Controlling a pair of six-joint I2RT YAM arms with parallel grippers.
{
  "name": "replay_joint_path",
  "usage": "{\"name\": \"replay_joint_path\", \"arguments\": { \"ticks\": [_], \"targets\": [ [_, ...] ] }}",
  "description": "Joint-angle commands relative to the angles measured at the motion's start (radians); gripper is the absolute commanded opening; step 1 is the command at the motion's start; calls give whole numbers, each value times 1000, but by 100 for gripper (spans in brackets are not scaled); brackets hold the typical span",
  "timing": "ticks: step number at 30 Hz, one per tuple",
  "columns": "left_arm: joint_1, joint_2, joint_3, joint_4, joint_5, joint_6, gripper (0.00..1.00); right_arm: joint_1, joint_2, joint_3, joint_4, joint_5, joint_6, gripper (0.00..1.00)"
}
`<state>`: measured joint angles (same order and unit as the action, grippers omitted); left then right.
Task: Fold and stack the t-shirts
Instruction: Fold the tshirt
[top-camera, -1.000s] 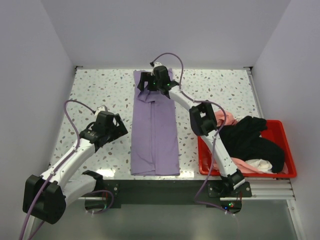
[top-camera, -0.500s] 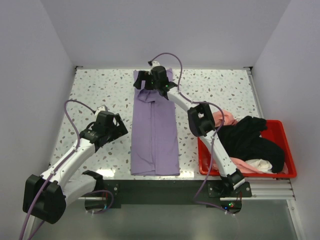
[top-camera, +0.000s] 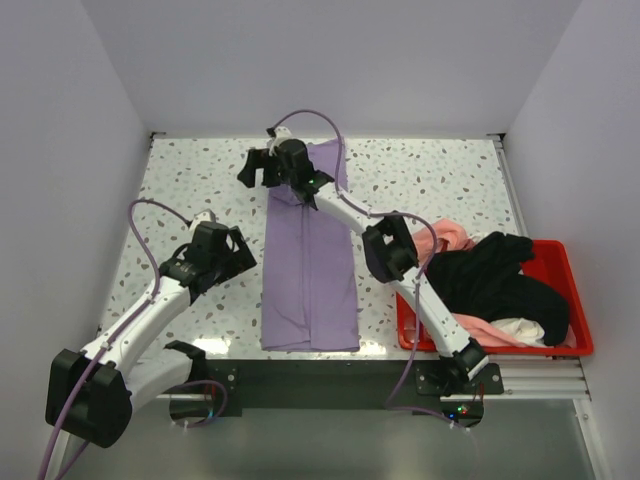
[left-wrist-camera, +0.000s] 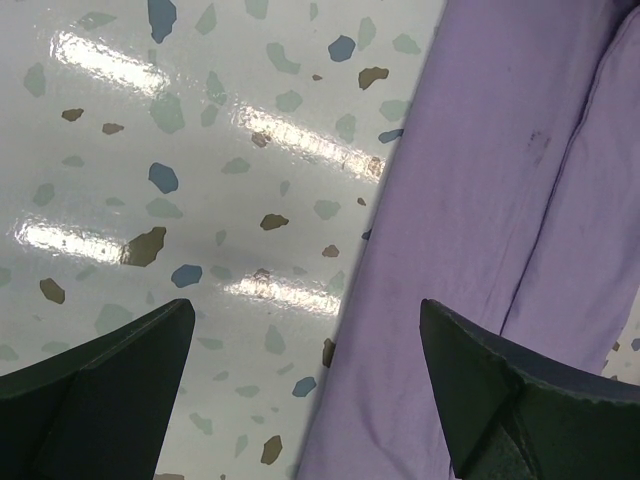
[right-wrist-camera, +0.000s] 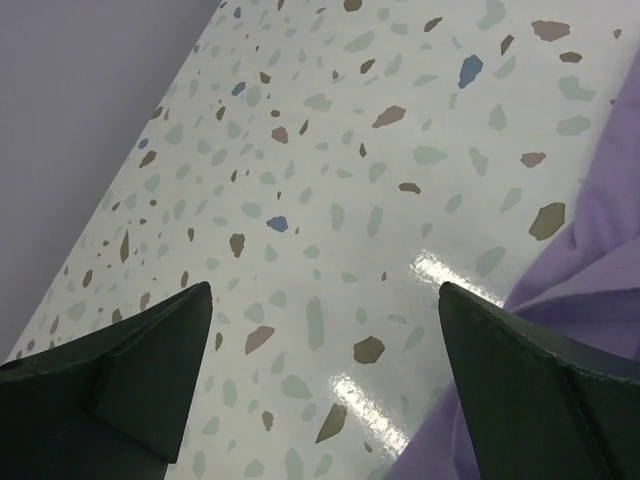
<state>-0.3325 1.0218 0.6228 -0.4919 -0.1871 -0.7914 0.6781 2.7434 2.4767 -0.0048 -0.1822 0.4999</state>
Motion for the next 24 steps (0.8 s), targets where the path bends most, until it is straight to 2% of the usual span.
{"name": "replay_joint_path", "arguments": {
  "ticks": [1, 5, 8, 10, 14, 15, 19, 21, 22, 23, 24],
  "targets": [
    [1, -17, 2, 33, -5, 8, 100, 0, -13, 70, 14, 21, -35, 99],
    [1, -12, 18, 39, -3, -2, 100, 0, -79, 45, -59, 15, -50, 99],
    [1, 7, 57, 49, -5, -5, 100, -3, -203, -42, -108, 29, -86, 99],
    [1, 27, 83, 71, -6, -9, 100, -6, -319, -100, -170, 107, -109, 99],
    [1, 125, 167, 191, 27, 24, 100, -76, -565, -304, -328, 260, -32, 99],
    [0, 151, 190, 238, 67, 32, 100, -93, -618, -435, -334, 274, -14, 99],
    [-11, 373, 348, 326, 146, 133, 100, -152, -855, -731, -347, 326, -29, 99],
    [-16, 470, 480, 340, 169, 194, 100, -161, -967, -855, -371, 346, -64, 99],
    [-16, 576, 532, 331, 173, 251, 100, -163, -1000, -889, -388, 357, -90, 99],
    [-16, 633, 654, 310, 178, 280, 100, -163, -1063, -954, -414, 365, -101, 99],
    [-17, 690, 714, 287, 181, 338, 100, -163, -1094, -990, -420, 375, -115, 99]
  ]
}}
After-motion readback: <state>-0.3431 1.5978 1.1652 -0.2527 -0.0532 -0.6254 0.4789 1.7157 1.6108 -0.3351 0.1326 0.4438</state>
